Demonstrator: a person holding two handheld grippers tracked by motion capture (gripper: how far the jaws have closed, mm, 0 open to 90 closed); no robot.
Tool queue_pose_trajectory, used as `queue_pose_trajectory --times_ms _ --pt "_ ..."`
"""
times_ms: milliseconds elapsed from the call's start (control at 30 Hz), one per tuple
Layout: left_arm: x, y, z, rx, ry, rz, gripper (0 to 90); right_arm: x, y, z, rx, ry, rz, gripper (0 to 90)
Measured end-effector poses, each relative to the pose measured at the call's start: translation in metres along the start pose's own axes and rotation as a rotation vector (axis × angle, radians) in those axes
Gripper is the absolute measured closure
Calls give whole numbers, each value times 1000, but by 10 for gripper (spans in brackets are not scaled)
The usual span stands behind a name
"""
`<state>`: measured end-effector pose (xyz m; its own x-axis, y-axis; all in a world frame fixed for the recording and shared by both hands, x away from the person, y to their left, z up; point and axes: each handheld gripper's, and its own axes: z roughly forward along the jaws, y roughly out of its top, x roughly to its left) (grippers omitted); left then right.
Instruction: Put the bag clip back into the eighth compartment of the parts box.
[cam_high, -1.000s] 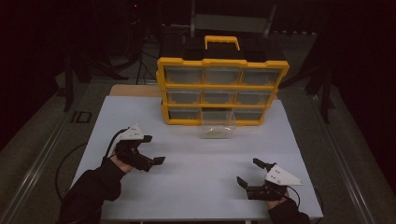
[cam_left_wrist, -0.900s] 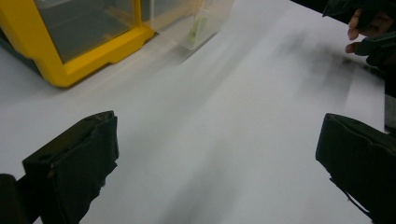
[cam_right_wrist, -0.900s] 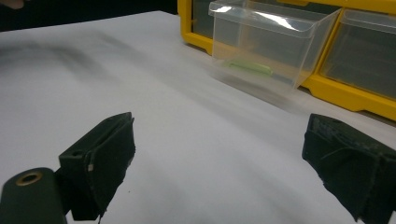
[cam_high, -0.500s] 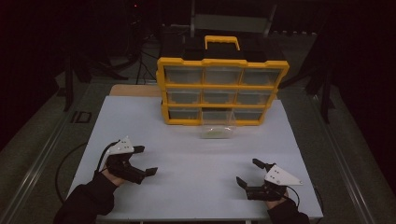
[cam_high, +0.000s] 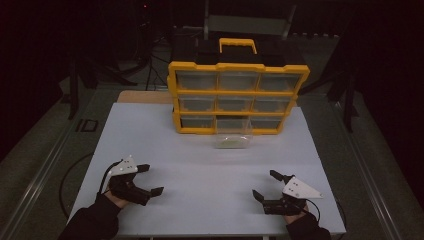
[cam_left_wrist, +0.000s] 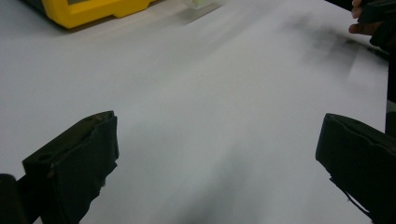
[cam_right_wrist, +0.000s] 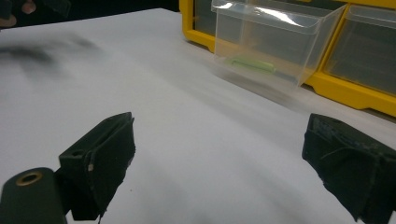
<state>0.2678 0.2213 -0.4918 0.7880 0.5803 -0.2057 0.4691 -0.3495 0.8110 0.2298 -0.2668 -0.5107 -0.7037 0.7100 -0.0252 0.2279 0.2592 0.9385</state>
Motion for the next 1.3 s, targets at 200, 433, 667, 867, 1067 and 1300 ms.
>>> queue_pose_trajectory --times_ms 200,433,667,867,1067,1300 --pt "-1 -10 0 -27 62 7 3 0 0 0 -2 -1 -3 91" --pt "-4 -23 4 -48 122 -5 3 0 0 0 -2 6 -5 91" --pt "-4 -25 5 -88 127 -4 3 0 0 0 -2 8 -11 91" --pt "-2 -27 4 -99 119 -15 3 0 0 0 -1 6 -10 91" --pt "-2 -28 6 -93 96 -18 3 0 -1 0 3 7 -6 91" --pt "0 -29 6 -101 84 -33 3 -1 -1 1 5 8 -4 91"
